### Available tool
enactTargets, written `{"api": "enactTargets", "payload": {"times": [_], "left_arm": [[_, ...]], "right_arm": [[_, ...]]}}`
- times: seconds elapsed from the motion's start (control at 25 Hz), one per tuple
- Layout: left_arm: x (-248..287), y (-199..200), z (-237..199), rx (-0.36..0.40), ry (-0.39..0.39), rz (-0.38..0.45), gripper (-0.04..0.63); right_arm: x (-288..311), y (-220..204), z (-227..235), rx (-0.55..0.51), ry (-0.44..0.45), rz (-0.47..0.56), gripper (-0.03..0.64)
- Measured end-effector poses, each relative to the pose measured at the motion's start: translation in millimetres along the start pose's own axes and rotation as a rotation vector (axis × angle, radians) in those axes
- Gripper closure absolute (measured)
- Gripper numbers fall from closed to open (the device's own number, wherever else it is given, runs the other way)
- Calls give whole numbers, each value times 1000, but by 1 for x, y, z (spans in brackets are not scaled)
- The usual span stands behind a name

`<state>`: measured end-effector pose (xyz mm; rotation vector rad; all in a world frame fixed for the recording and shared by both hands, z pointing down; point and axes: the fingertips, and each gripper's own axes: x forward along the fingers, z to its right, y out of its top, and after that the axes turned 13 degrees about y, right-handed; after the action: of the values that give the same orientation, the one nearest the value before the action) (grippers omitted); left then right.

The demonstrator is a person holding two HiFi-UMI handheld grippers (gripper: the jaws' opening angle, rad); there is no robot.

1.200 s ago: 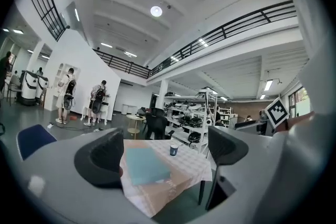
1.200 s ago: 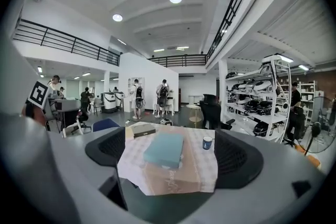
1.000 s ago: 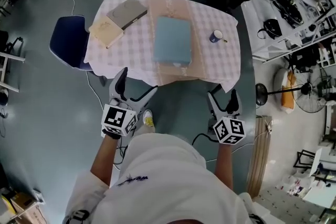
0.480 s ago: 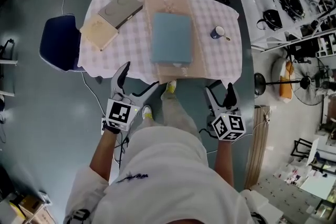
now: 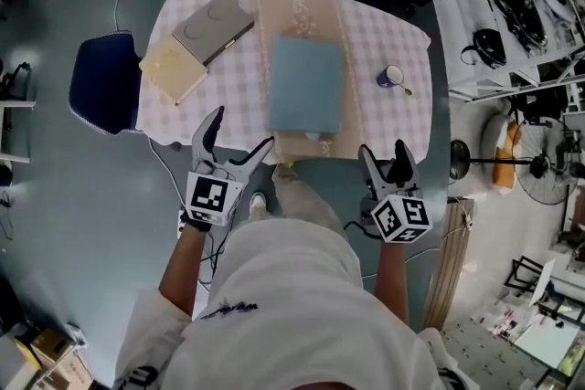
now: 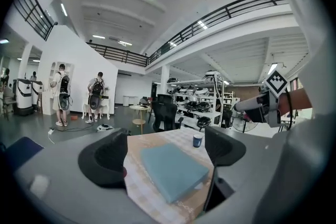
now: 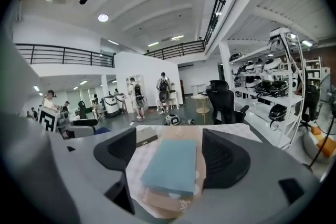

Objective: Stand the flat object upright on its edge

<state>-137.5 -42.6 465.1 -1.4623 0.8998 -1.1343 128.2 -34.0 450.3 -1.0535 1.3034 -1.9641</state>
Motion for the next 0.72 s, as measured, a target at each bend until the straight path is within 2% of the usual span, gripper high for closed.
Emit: {"api": "enactTargets", "payload": {"times": [0.32, 0.44, 0.52, 0.72], "left_arm": [[86, -2, -11, -15, 64, -96, 138], [116, 2, -12, -6, 88, -116, 161], [136, 0, -16, 12, 95, -145, 172], [185, -14, -21, 13, 103, -220, 172]], "right_arm": [[84, 23, 64, 27, 84, -36, 252], [111, 26, 86, 18, 108, -42, 266], [135, 28, 100, 33, 123, -34, 289], [184, 23, 129, 75, 183, -62, 291]]}}
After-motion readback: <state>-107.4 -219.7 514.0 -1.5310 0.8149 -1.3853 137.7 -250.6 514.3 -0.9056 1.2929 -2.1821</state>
